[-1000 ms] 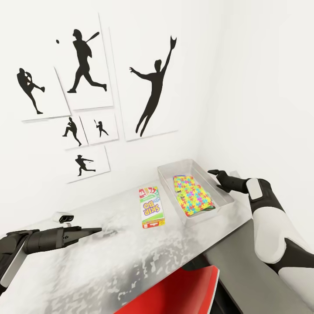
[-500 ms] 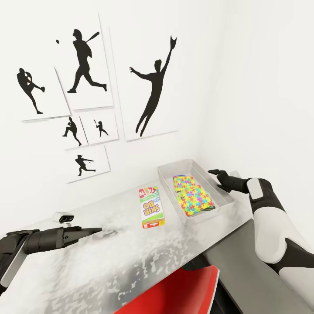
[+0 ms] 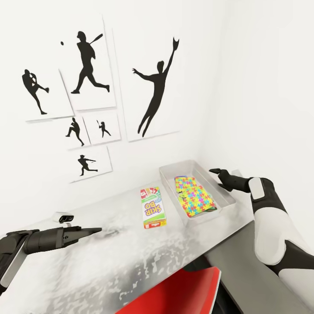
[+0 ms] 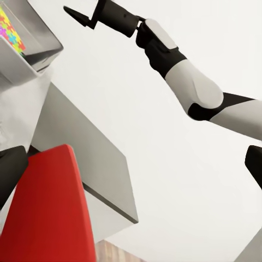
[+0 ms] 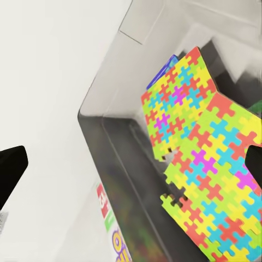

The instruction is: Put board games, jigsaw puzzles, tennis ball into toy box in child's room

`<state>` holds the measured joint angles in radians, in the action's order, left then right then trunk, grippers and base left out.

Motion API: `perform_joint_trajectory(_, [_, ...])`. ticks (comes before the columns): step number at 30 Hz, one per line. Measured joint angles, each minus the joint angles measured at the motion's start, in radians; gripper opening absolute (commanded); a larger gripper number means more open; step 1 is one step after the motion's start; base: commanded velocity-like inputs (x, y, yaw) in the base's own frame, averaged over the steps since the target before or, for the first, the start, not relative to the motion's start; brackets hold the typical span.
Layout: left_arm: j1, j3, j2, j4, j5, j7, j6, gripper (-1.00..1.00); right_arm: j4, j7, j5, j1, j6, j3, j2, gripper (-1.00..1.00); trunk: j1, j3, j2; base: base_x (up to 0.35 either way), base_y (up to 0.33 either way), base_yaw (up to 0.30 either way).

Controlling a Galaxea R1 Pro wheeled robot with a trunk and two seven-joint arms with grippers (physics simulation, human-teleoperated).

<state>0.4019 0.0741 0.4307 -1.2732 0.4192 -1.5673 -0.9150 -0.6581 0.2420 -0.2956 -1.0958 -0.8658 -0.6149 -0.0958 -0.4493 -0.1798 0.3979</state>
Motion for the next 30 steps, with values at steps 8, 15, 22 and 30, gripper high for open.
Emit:
perform_joint_trajectory(8, [-0.001,0.000,0.000,0.000,0.001,0.000,0.001,1.00,-0.004,0.001,0.001,0.001,0.000,0.018,0.003,1.00,0.000,0.010,0.000,-0.048,0.000,0.165])
perform_joint_trajectory(15, [-0.001,0.000,0.001,0.000,0.001,0.000,0.001,1.00,-0.005,0.003,-0.001,0.002,-0.002,0.068,0.002,1.00,0.000,0.020,0.000,-0.185,0.000,0.184])
perform_joint_trajectory(22, [-0.004,0.004,0.002,0.000,0.001,0.000,0.002,1.00,-0.006,0.005,-0.001,0.002,-0.002,0.074,0.000,1.00,0.000,0.030,0.000,-0.045,0.000,0.189])
perform_joint_trajectory(30, [-0.005,0.015,0.002,0.000,0.001,0.000,0.002,1.00,-0.006,0.005,-0.001,0.002,-0.002,0.075,0.004,1.00,0.000,0.041,0.000,0.001,0.000,0.191])
